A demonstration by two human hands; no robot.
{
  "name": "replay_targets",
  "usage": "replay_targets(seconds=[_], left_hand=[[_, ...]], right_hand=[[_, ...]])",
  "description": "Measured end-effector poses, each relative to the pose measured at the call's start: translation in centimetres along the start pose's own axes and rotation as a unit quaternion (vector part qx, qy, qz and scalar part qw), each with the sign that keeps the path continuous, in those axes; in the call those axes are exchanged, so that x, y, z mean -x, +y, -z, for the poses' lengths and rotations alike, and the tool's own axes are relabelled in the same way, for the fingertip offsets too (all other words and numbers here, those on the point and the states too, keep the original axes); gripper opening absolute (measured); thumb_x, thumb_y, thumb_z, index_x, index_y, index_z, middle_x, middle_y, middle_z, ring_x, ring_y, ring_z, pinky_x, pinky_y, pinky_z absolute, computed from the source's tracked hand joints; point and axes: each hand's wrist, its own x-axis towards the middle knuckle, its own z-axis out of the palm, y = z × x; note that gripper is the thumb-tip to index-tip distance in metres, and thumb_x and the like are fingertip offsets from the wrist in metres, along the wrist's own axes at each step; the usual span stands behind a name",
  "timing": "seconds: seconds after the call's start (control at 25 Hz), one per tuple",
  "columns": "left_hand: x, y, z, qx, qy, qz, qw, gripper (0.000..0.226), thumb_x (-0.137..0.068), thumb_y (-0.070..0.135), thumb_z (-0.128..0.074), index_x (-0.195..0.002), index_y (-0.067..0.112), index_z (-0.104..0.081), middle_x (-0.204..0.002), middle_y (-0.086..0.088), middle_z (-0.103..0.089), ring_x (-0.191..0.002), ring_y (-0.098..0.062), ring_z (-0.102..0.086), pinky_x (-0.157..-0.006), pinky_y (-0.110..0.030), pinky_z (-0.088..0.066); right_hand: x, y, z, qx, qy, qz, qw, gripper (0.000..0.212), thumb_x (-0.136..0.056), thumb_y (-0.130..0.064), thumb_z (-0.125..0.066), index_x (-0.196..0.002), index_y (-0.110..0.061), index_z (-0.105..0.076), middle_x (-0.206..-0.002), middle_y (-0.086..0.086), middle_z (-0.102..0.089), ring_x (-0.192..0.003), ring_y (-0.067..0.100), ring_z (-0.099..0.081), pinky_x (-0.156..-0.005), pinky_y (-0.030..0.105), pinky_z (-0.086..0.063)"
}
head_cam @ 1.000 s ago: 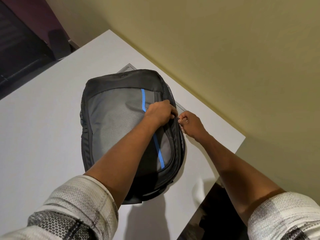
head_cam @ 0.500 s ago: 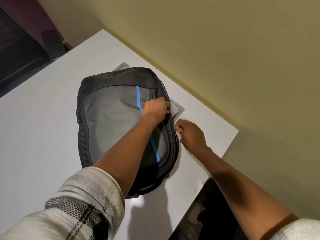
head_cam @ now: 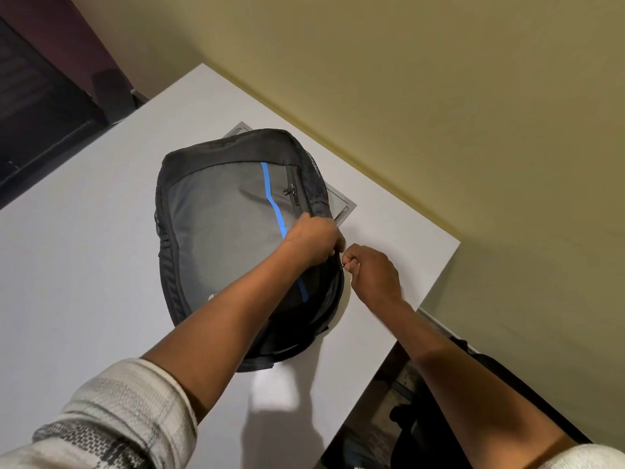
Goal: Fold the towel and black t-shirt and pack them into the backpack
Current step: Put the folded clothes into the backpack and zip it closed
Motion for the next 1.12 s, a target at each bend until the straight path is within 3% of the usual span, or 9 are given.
replay_targets(seconds=[0.16,0.4,0.52,0.64,0.84,1.0,1.12], left_hand=[[1.3,0.7,-1.2,-0.041,0.028,0.014,0.999,0.023,-0.093,0.033,-0.063,-0.114,0.042,-0.068,-0.115,0.003,-0.061,-0.111,-0.024,-0.057,-0.093,-0.04,-0.033],[1.6,0.8,-2.6,-0.007,0.093,0.028,0.995,0.016,-0.092,0.026,-0.058,-0.093,0.033,-0.072,-0.099,0.004,-0.063,-0.093,-0.023,-0.061,-0.079,-0.035,-0.025],[2.0,0.9,-2.8,-0.004,0.118,0.038,0.992,0.018,-0.089,0.021,-0.054,-0.085,0.029,-0.07,-0.093,0.003,-0.062,-0.085,-0.024,-0.06,-0.08,-0.036,-0.03],[2.3,1.1,-3.4,-0.006,0.148,0.048,0.988,0.021,-0.091,0.019,-0.052,-0.088,0.028,-0.07,-0.094,0.001,-0.063,-0.084,-0.024,-0.058,-0.083,-0.038,-0.034],[2.8,1.9,-4.3,-0.01,0.184,0.054,0.981,0.022,-0.098,0.022,-0.051,-0.103,0.025,-0.073,-0.1,-0.003,-0.064,-0.091,-0.027,-0.057,-0.082,-0.038,-0.034],[5.7,3.3,-5.2,0.033,0.252,0.032,0.967,0.008,-0.088,0.013,-0.063,-0.095,0.012,-0.068,-0.088,-0.008,-0.06,-0.081,-0.033,-0.055,-0.066,-0.04,-0.036],[9.7,5.6,-6.7,0.128,0.218,0.056,0.966,0.01,-0.093,0.018,-0.055,-0.09,0.008,-0.058,-0.09,-0.012,-0.057,-0.073,-0.039,-0.057,-0.056,-0.038,-0.036]], right_hand=[[0.2,-0.1,0.1,-0.024,-0.007,-0.009,1.0,0.026,-0.088,-0.003,-0.058,-0.089,-0.025,-0.07,-0.092,-0.004,-0.069,-0.086,0.022,-0.063,-0.071,0.035,-0.051],[1.2,-0.7,-0.5,0.003,0.006,-0.015,1.0,0.023,-0.092,-0.006,-0.056,-0.089,-0.025,-0.069,-0.092,-0.002,-0.065,-0.085,0.023,-0.058,-0.065,0.033,-0.044],[2.5,-1.0,-0.5,0.011,0.011,-0.016,1.0,0.023,-0.092,-0.004,-0.054,-0.087,-0.022,-0.067,-0.09,0.0,-0.063,-0.083,0.024,-0.057,-0.065,0.034,-0.046],[5.9,-0.6,-1.5,0.006,0.004,0.0,1.0,0.023,-0.092,0.0,-0.055,-0.087,-0.019,-0.067,-0.086,0.001,-0.062,-0.079,0.024,-0.058,-0.062,0.033,-0.045],[9.7,-0.6,-2.8,-0.056,0.014,-0.019,0.998,0.017,-0.099,-0.013,-0.053,-0.102,-0.014,-0.07,-0.095,0.002,-0.066,-0.08,0.017,-0.057,-0.066,0.028,-0.044],[9.1,-0.4,-3.1,-0.083,0.015,-0.035,0.996,0.013,-0.096,-0.016,-0.058,-0.101,-0.016,-0.071,-0.096,0.001,-0.071,-0.085,0.02,-0.064,-0.07,0.029,-0.05],[9.1,-0.1,-3.5,-0.1,0.003,-0.074,0.992,0.015,-0.092,-0.012,-0.057,-0.098,-0.015,-0.071,-0.093,0.004,-0.072,-0.082,0.022,-0.062,-0.066,0.03,-0.047]])
